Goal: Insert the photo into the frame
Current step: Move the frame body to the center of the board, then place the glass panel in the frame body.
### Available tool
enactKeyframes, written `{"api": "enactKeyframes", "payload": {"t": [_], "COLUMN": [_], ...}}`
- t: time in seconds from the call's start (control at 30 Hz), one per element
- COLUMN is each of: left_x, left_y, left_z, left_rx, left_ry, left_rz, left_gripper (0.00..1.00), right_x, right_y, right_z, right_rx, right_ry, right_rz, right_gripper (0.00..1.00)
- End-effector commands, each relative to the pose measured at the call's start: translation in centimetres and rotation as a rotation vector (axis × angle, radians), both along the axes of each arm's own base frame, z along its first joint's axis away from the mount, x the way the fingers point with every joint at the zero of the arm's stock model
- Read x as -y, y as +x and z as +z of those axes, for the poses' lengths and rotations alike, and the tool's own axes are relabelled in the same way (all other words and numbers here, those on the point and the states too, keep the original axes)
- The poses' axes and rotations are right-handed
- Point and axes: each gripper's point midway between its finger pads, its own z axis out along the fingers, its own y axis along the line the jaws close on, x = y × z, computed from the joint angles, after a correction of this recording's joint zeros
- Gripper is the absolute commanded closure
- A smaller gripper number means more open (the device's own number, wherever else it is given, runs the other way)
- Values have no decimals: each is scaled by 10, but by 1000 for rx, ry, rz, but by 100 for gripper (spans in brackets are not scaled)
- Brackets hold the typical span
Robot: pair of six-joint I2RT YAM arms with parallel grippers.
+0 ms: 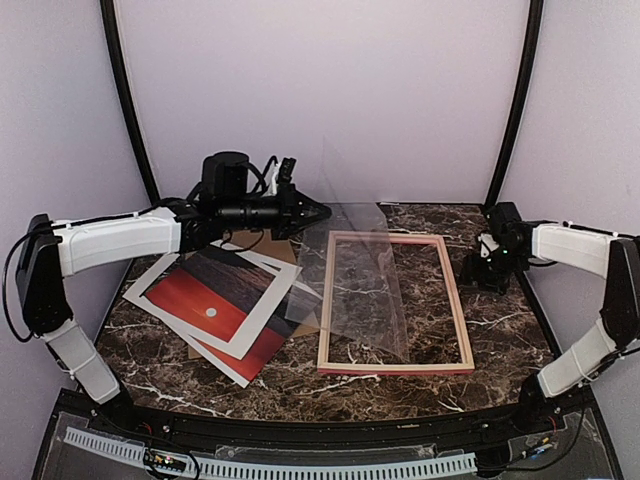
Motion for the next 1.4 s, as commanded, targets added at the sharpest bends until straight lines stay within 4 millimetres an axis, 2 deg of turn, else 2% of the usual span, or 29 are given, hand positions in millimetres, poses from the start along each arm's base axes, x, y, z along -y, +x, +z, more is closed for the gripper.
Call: {"api": "enactKeyframes", "payload": {"t": [0.0,0.03,0.07,0.1,0.13,0.17,0.2,0.33,0.43,0.6,0.7,0.83,0.97,1.2,1.37], "left_x": [40,55,62,75,80,89,92,108,112,112,104,94,87,81,76], "left_y": [-6,-8,-8,-9,-8,-5,-3,15,27,43,45,47,48,50,50], "left_z": [77,69,80,71,81,67,69,28,0,-72,-111,-145,-162,-174,-183], "left_rx": [148,135,154,142,160,126,129,43,-17,-150,-197,-223,-227,-201,-197], "left_ry": [-168,-167,-188,-189,-217,-215,-239,-231,-213,-121,-46,36,98,168,213], "left_rz": [-70,-99,-113,-132,-138,-144,-146,-113,-68,24,78,130,154,170,177], "left_gripper": [100,100,100,100,100,100,100,100,100,100,100,100,100,100,100], "right_x": [32,41,46,58,64,68,70,73,73,73,73,71,64,50,35], "right_y": [14,16,17,18,18,18,19,19,18,16,15,12,11,7,7], "right_z": [33,37,41,44,48,50,53,56,53,52,50,45,40,30,21], "right_rx": [83,96,105,115,124,134,144,153,146,144,140,130,128,129,117], "right_ry": [-4,-5,-7,-8,-9,-7,-5,-5,-7,-5,-5,-1,32,88,94], "right_rz": [-73,-95,-105,-140,-159,-174,-183,-195,-198,-197,-198,-192,-170,-117,-70], "right_gripper": [38,37,38,38,38,37,38,37,37,37,37,38,37,34,22]}}
